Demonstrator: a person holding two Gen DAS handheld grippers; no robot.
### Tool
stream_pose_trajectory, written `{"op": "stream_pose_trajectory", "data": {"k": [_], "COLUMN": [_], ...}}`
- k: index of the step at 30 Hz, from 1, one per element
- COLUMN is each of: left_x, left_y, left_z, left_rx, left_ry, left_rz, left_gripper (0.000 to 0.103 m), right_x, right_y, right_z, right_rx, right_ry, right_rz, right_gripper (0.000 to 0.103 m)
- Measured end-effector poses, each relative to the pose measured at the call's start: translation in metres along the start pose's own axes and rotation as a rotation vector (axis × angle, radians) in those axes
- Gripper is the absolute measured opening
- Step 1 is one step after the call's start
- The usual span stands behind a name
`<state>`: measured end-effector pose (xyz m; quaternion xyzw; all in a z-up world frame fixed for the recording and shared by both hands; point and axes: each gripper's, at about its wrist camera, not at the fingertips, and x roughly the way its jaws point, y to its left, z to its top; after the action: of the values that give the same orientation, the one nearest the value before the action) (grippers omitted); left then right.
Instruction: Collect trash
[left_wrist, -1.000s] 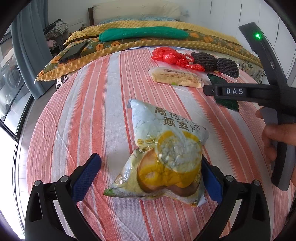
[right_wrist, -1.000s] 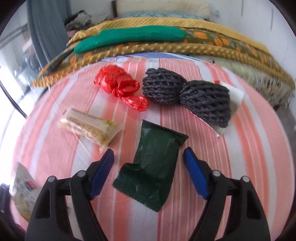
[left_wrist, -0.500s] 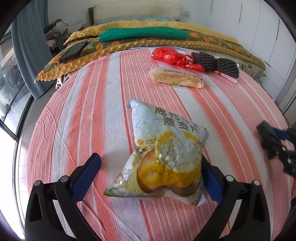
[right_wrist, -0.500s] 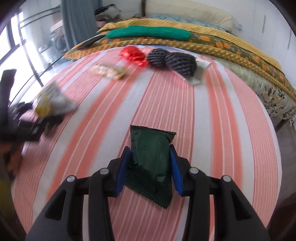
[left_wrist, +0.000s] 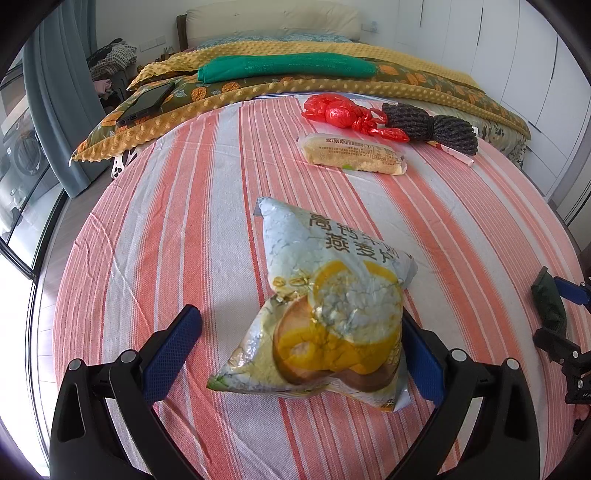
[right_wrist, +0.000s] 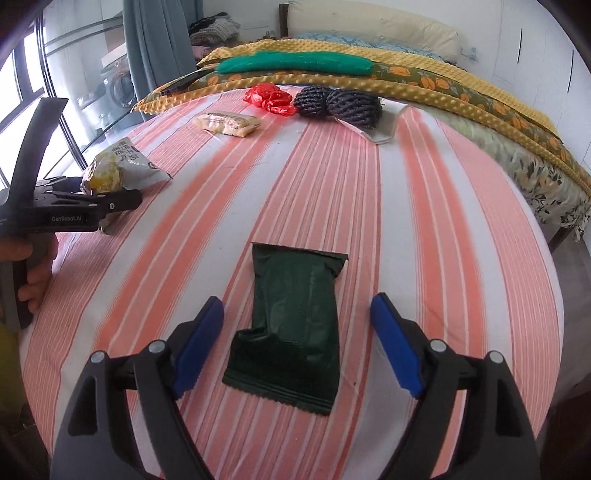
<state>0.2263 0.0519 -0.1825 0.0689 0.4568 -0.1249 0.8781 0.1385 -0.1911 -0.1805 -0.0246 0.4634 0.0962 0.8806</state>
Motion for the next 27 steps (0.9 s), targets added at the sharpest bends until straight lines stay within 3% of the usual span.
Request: {"op": "stream_pose_trajectory", "data": {"k": [13, 21, 27], "left_x": [-0.015, -0.043, -0.02], "left_y": [0.017, 0.029, 0.015], "left_z": [-0.018, -0.009, 0.023], "left_rx": [0.009, 0.037, 0.14], "left_ry": [-0.004, -0.054, -0.023], "left_rz": [-0.029, -0.14, -0.242], "left_gripper": [0.099, 0.099, 0.099], "right_x": [-0.002, -0.021, -0.014], "right_y": [-0.001, -0.009, -0.004], "right_z": [-0.002, -0.007, 0.008], "right_rx": [0.004, 0.056, 0.065], "right_ry": [-0.001, 0.035, 0.11], "right_rz": [0.009, 0.109, 0.103], "right_gripper": [0.081, 0.081, 0.078]}}
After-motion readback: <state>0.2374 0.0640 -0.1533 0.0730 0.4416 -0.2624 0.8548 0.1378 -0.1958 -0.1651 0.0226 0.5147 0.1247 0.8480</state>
